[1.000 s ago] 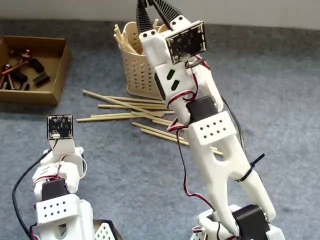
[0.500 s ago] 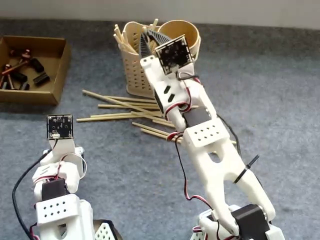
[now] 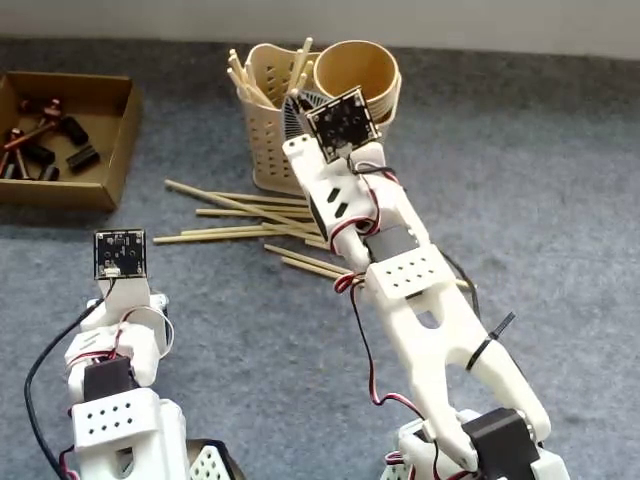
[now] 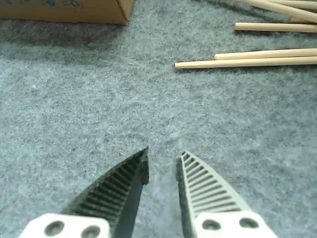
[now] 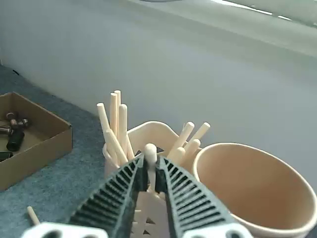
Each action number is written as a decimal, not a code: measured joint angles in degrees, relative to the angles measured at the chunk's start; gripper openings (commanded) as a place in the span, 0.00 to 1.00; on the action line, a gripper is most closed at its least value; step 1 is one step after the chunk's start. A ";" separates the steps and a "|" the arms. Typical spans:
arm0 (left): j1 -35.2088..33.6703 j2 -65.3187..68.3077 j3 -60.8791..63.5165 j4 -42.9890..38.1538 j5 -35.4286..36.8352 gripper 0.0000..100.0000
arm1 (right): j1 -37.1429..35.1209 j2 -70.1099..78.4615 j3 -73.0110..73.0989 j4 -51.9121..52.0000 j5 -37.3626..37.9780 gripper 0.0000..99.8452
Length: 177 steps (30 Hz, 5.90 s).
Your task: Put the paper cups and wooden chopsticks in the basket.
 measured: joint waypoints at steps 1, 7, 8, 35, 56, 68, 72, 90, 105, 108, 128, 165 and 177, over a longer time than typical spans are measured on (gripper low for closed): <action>0.00 0.00 0.00 0.00 0.00 0.10 | -0.09 0.00 0.00 0.00 0.00 0.13; 0.00 0.00 0.00 0.00 0.00 0.10 | -0.09 -0.35 0.00 0.09 -0.09 0.13; 0.00 0.00 0.00 0.00 0.00 0.10 | -0.09 -1.05 0.00 0.53 -0.09 0.13; 0.00 0.00 0.00 0.00 0.00 0.10 | -1.32 -27.34 0.00 51.08 -0.09 0.13; 0.00 0.00 0.00 0.00 0.00 0.10 | -7.12 -11.43 3.69 61.01 0.09 0.13; 0.00 0.00 0.00 0.00 0.00 0.10 | -8.53 8.00 -6.24 61.01 3.52 0.13; 0.00 0.00 0.00 0.00 0.00 0.10 | -9.32 14.86 -10.73 61.01 3.52 0.13; 0.00 0.00 0.00 0.00 0.00 0.10 | -10.64 24.79 -13.27 60.75 7.38 0.13; 0.00 0.00 0.00 0.00 0.00 0.10 | -9.67 25.23 -13.27 52.48 8.44 0.13; 0.00 0.00 0.00 0.00 0.00 0.10 | -9.58 25.23 -13.27 51.34 8.44 0.13; 0.00 -0.09 0.70 -0.18 -0.35 0.10 | -8.79 31.21 -12.31 50.37 8.70 0.08; 0.00 -0.09 1.05 -0.18 -0.35 0.10 | -8.62 -5.19 -3.60 62.51 0.18 0.00; 0.00 -0.09 1.05 -0.18 -0.35 0.10 | -8.62 -15.91 -3.87 54.59 -20.13 0.00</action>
